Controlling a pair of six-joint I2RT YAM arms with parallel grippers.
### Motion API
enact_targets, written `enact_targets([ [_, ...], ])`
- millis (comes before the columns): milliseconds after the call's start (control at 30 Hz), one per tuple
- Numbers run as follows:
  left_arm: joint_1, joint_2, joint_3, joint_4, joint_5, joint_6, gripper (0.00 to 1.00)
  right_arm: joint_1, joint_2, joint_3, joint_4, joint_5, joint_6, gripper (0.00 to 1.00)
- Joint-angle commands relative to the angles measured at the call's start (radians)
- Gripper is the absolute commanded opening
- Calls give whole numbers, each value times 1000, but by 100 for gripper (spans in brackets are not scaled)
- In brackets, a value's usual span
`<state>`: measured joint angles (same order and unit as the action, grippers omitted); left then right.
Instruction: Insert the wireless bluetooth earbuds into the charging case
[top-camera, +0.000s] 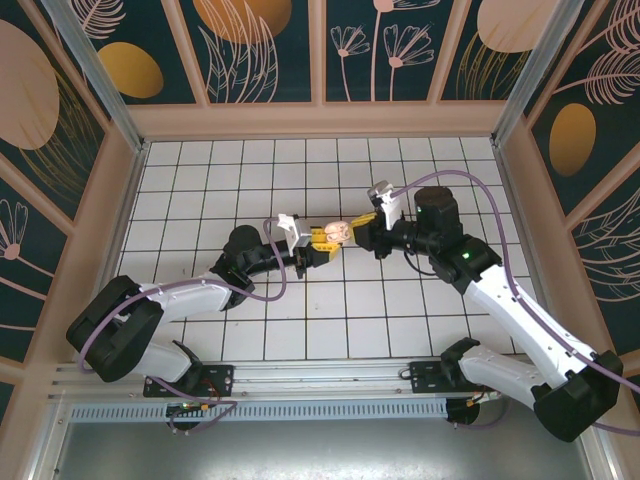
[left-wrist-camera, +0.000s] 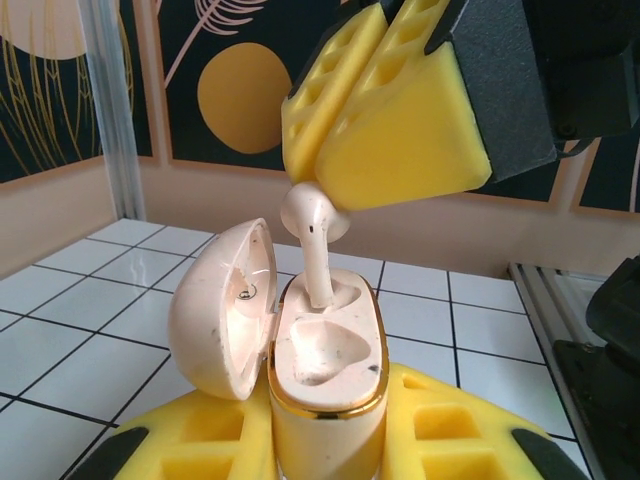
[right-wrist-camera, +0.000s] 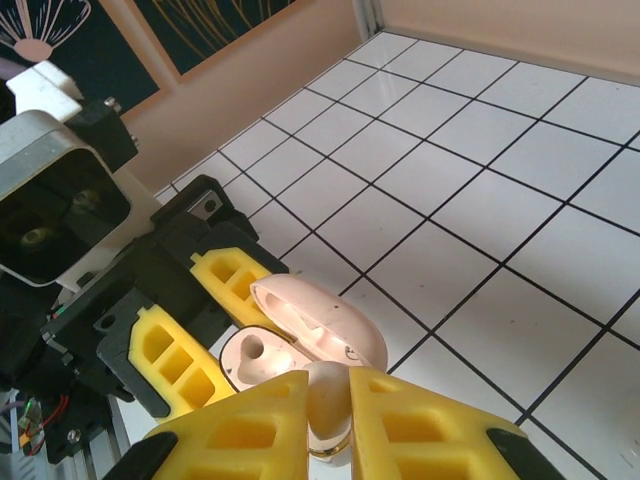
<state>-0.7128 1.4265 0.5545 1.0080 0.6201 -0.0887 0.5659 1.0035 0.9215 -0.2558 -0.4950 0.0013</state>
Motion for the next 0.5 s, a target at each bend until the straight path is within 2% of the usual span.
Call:
enact_targets([
  [0,0,2,15,10,-16,23,20,-12,-9,-12,65,19,17,16],
  [467,0,3,25,18,-13,24,20,-12,2,-10,50,4,16,16],
])
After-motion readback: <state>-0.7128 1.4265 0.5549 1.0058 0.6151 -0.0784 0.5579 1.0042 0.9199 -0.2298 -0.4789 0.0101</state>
